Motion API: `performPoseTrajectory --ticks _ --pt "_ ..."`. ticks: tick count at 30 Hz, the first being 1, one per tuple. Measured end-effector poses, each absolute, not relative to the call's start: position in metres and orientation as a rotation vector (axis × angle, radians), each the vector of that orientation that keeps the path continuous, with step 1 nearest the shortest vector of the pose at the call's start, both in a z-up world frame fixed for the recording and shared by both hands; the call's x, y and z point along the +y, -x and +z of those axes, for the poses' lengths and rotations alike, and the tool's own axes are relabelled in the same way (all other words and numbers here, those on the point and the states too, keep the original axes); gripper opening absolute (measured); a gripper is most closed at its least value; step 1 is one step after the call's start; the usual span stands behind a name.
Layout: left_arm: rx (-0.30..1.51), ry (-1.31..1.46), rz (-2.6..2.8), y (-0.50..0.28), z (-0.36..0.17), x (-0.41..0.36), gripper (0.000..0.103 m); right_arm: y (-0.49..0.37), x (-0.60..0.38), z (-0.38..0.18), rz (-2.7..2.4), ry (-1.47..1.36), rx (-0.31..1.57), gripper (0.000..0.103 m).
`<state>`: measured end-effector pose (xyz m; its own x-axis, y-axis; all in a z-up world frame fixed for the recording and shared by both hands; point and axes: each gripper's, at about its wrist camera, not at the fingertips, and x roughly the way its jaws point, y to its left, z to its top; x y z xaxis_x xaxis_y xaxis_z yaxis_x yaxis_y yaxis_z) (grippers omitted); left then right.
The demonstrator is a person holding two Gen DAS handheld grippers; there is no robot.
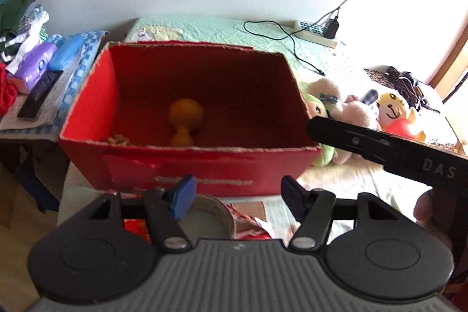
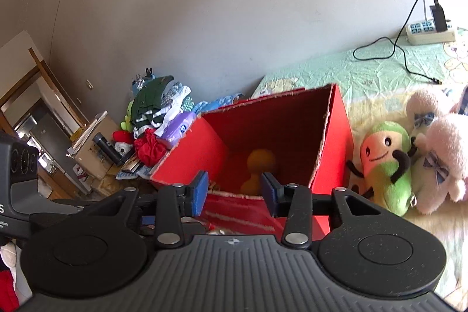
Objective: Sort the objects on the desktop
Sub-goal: 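Reach the right gripper to the beige strap wrapped in red cloth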
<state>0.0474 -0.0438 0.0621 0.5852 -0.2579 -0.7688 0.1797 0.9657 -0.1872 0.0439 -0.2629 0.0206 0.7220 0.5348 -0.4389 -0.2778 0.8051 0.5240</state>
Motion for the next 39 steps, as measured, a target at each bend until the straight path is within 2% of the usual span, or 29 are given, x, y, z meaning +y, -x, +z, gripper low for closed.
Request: performPoseTrajectory --ticks 7,16,21,27,33,39 --pt "1.007 0.123 -0.315 -0.019 0.021 -0.069 0.067 -0.033 -0.262 -0.027 0.457 -0.45 0.761 0.039" --pt "1.149 0.102 -0.269 -0.017 -0.037 -0.096 0.063 -0.035 -0.262 -0.071 0.461 -0.557 0.897 0.038" --pt "1.131 0.089 -0.247 -0.018 -0.042 -0.098 0.067 -0.038 -0.257 -0.081 0.5 -0.589 0.939 0.038" --pt "1.143 0.077 -0.219 -0.019 -0.049 -0.097 0.066 -0.042 -0.257 -0.088 0.512 -0.585 0.967 0.038" --pt "1.185 0.143 -0.202 -0.032 -0.071 -0.092 0.06 -0.05 -0.257 -0.1 0.523 -0.598 1.005 0.039" --pt "1.159 0.141 -0.199 -0.038 -0.071 -0.096 0.062 -0.053 -0.261 -0.107 0.542 -0.646 1.021 0.04"
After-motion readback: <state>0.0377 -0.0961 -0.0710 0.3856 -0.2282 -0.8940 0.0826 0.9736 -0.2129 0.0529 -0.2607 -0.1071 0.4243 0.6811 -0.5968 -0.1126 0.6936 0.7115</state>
